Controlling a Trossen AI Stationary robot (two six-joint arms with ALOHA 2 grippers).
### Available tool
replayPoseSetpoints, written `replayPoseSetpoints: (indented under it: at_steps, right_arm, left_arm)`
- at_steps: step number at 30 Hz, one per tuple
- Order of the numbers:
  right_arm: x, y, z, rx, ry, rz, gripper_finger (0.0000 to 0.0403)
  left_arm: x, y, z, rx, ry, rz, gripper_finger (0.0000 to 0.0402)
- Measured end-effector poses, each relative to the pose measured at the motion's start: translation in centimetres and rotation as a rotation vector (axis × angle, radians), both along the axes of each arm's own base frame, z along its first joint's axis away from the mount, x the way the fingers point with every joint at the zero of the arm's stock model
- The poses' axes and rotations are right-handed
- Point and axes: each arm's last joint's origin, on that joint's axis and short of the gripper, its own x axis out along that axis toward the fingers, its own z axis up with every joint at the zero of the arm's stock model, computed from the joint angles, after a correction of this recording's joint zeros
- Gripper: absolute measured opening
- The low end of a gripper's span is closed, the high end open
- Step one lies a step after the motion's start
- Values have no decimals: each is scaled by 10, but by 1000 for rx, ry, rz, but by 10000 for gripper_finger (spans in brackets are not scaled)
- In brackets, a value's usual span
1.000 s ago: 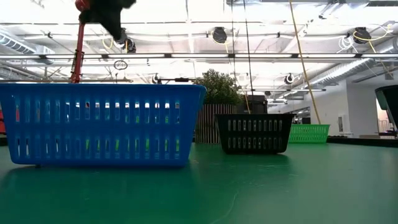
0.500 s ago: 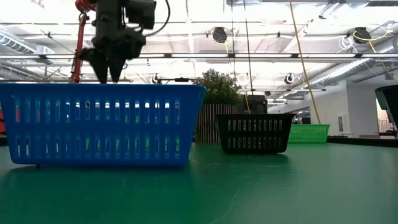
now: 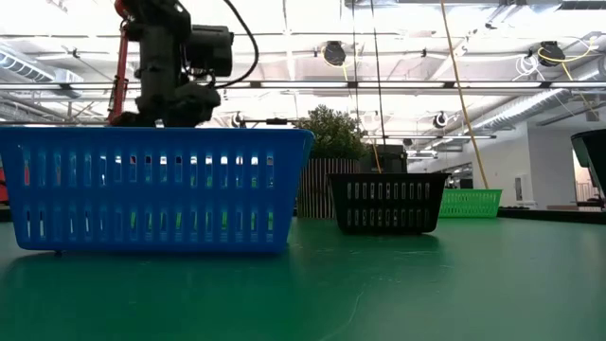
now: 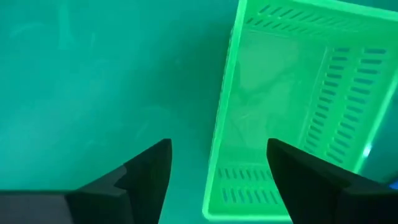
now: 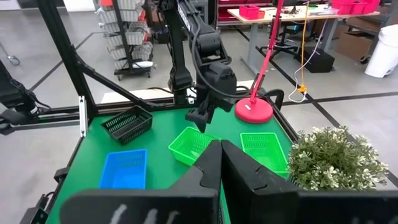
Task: Stack baskets by color
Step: Stack the bottom left green bin on the top green bin
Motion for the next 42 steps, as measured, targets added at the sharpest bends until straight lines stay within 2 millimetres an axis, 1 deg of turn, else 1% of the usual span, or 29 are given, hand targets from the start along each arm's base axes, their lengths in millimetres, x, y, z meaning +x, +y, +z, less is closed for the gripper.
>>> replayPoseSetpoints:
  at_steps: [6, 14, 19, 22, 24, 26, 28, 31, 34, 38, 42]
  right_arm:
    - [6, 1, -2, -2, 17, 0, 0]
    - [13, 1, -4, -4, 37, -6, 0]
    - [22, 1, -5, -14, 38, -41, 0]
    - [29, 0, -4, -26, 22, -86, 0]
    - [36, 0, -3, -31, 13, -102, 0]
    - [43, -1, -4, -27, 4, -118, 0]
    - [52, -1, -5, -12, 1, -130, 0]
    - [69, -2, -7, 10, -10, -149, 0]
    - [91, -3, -11, 14, -21, -158, 0]
    - [117, -5, -18, 12, -23, -141, 0]
    - [138, -10, -25, 24, -35, -101, 0]
  left_arm:
    - [-6, -1, -18, 9, 14, -10, 236]
    - [-9, -3, -30, 10, 3, -77, 172]
    - [-9, -4, -33, 25, -10, -163, 111]
    - [-8, -4, -33, 30, -31, -216, 58]
    - [-6, -4, -32, 3, -59, -241, 20]
    - [-6, -3, -30, -20, -74, -248, 14]
    - [-3, -4, -26, -20, -88, -261, 17]
    - [4, -6, -11, 9, -123, -317, 10]
    - [14, -6, 7, 53, -176, -355, 9]
    - [26, -7, 38, 101, -241, -413, 12]
    - [35, -7, 66, 168, -313, -452, 8]
